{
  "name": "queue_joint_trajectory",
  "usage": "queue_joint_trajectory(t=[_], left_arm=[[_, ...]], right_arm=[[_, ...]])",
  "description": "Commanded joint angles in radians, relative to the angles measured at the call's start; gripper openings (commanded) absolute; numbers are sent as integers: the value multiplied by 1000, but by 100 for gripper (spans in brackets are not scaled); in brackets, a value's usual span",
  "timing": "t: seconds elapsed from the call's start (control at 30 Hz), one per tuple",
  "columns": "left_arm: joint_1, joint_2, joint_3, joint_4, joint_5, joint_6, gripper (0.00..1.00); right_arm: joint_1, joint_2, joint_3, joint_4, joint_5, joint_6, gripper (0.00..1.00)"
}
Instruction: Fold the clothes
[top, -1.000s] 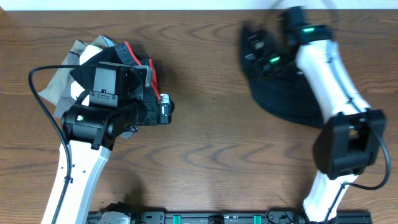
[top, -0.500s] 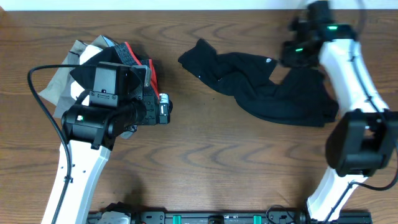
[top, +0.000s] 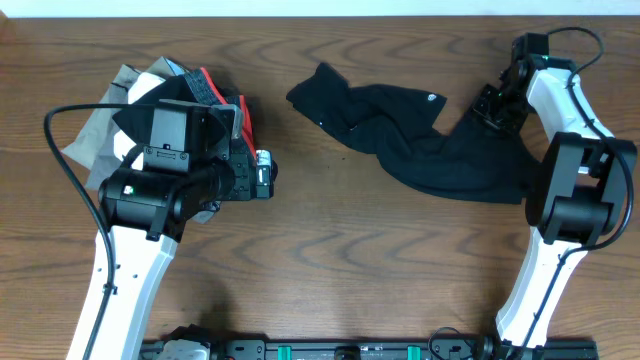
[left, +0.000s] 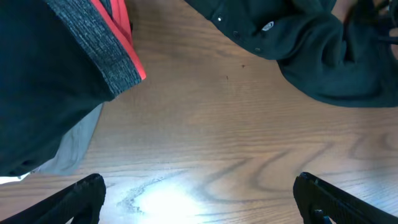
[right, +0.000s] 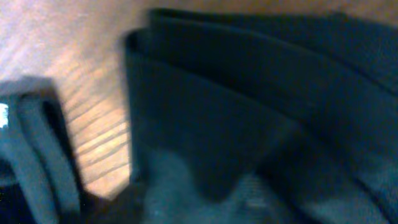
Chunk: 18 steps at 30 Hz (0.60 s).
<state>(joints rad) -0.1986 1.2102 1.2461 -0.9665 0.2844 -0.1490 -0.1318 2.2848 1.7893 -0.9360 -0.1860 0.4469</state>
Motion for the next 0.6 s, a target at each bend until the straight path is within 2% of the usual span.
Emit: queue_joint_trajectory(t=[0.0,0.13,0.33,0.57], left_arm=[[-3,-2,17,5,-9,18,98],[-3,-2,17,4,-9,18,98],[-3,-2,17,8,-9,18,98],[-3,-2,17,32,-9,17,98]], right_arm=[[-10,12,-7,-10,-6,23,1],[-49,-84,-5,-10,27,-68,1],[-173,-357,-5,15,207,-181,1],[-299,-525,-5,27,226,-201,1]])
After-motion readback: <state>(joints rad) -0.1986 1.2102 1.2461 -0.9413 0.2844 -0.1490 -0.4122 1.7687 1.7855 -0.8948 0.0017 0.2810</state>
